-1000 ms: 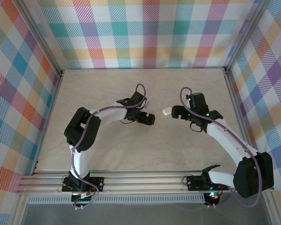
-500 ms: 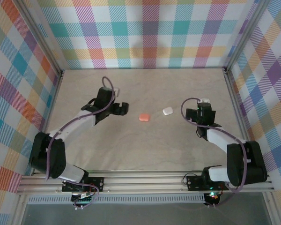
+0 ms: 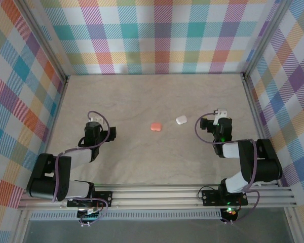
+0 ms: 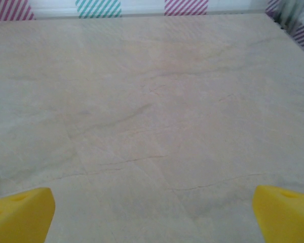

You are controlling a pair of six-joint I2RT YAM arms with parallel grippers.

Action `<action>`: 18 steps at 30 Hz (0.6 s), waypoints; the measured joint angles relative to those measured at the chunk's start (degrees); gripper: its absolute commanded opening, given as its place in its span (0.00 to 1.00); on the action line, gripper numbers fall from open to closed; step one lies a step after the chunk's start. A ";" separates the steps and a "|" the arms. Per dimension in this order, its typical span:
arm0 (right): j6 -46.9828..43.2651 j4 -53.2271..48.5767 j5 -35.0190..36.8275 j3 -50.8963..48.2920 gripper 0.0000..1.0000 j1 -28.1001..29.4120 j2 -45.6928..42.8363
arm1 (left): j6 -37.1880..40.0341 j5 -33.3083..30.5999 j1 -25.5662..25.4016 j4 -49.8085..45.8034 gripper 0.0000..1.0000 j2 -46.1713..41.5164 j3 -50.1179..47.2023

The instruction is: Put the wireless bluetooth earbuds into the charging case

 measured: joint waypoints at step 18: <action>1.11 -0.15 -1.57 0.66 1.00 -2.27 0.61 | -0.31 4.04 2.82 14.40 1.00 11.91 2.71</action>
